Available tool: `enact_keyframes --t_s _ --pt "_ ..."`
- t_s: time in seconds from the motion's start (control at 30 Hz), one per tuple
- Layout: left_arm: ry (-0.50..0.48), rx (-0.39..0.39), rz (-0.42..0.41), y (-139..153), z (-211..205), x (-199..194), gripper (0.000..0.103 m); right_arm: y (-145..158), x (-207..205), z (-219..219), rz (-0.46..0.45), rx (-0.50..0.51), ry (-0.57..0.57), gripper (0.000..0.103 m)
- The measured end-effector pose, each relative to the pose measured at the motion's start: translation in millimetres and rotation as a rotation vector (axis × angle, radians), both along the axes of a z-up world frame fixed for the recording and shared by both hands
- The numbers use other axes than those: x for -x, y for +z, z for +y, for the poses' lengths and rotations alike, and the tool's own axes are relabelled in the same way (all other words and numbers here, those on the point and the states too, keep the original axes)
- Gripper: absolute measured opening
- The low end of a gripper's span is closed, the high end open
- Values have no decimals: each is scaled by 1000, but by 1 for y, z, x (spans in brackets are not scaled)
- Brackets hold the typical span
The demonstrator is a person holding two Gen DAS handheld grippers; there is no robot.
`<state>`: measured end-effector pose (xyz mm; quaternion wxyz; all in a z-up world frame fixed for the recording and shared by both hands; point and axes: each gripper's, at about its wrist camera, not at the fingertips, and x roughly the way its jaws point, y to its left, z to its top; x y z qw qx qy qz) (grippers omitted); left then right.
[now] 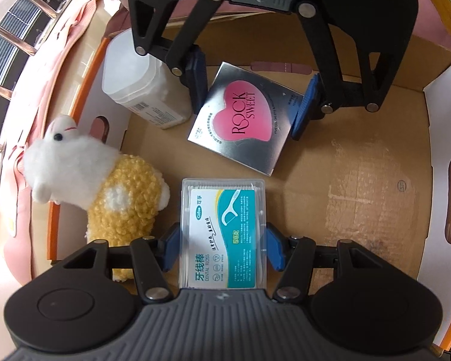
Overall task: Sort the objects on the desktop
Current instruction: 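Lower the floss pack and heart box with both grippers onto the box floor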
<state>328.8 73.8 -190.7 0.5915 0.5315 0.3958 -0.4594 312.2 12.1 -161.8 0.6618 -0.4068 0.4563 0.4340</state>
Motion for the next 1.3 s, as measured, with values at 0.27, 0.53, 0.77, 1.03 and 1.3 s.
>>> enact_keyframes --t_s 0.27,0.53,0.77,1.03,1.3 --pt "-9 10 4 -1 4 -4 57 1 5 -10 13 -12 6 68" --pt "-18 13 3 -2 0 -1 58 -1 11 -21 21 -3 11 68" --pt "-13 8 14 -5 -7 -13 58 1 14 -21 22 10 30 68" --pt "-27 -6 21 -6 -13 -17 58 2 24 -29 14 31 47 68" --pt "-61 -35 44 -7 -23 -23 58 5 34 -39 13 56 76 68"
